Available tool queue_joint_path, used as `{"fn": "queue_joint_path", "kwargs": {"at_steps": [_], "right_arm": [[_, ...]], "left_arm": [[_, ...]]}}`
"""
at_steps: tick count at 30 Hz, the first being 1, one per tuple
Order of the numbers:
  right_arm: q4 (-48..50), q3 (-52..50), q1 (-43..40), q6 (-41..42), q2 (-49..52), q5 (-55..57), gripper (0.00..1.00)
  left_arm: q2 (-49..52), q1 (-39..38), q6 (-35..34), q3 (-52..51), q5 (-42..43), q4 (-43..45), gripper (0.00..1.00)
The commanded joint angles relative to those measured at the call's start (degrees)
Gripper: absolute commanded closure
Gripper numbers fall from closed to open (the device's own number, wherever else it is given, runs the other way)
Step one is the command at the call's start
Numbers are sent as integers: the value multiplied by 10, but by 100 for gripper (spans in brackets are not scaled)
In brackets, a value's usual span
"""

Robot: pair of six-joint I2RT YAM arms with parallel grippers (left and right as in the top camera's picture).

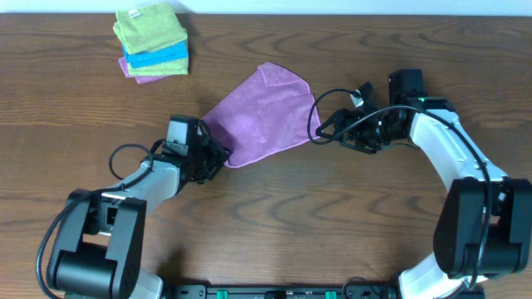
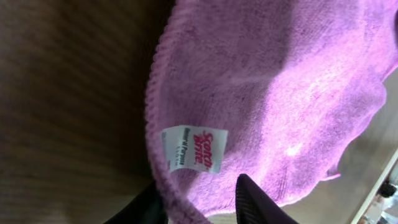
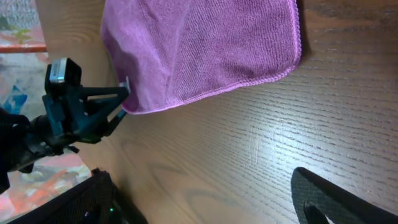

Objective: Fold the cloth
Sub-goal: 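Grasp the labeled corner with the left gripper, then lift the cloth with both grippers and stretch it toward the far edge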

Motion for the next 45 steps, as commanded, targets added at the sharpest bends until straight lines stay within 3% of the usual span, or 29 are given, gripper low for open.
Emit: {"fn": "queue_joint_path", "kwargs": {"at_steps": [1, 3, 5, 13, 26, 45], "right_arm": [[-6, -2, -1, -5, 5, -12, 9], [-9, -2, -1, -5, 5, -12, 9], [-9, -2, -1, -7, 5, -11, 9], [22, -2, -1, -31, 5, 7, 9], [113, -8, 9, 22, 72, 27, 9], [213, -8, 74, 95, 142, 82, 19]], "left_arm": [[55, -9, 10, -22, -61, -19, 71], [68, -9, 10, -22, -51, -19, 78], [75, -9, 13, -22, -35, -19, 94], [63, -4, 40, -13, 38, 2, 94], [-54, 27, 64, -5, 59, -19, 94], [-57, 49, 64, -4, 101, -19, 94]]}}
